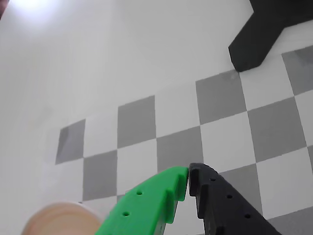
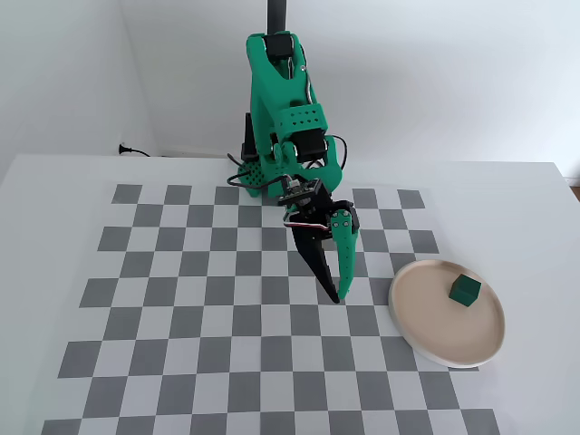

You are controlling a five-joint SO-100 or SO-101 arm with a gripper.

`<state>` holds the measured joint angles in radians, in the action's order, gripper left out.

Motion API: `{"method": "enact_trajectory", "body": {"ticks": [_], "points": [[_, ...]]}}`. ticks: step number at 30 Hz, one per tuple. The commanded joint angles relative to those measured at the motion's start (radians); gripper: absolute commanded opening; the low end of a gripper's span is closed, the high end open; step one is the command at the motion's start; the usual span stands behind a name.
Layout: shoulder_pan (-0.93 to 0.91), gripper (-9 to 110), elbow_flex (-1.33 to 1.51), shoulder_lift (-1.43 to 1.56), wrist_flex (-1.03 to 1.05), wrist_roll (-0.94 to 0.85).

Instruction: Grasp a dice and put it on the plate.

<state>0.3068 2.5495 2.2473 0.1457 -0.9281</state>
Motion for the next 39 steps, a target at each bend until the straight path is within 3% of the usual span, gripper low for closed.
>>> {"method": "enact_trajectory", "body": {"ticks": [1,12,29,39], "points": [[-0.011,-4,-0.014,0.084,-0.015,0.086],[-0.031,-4,0.14,0.21,-0.084,0.201],[-0.11,-4,0.187,0.362,0.011,0.428],[-0.107,-4,0.337,0.611,0.092,0.5]]}}
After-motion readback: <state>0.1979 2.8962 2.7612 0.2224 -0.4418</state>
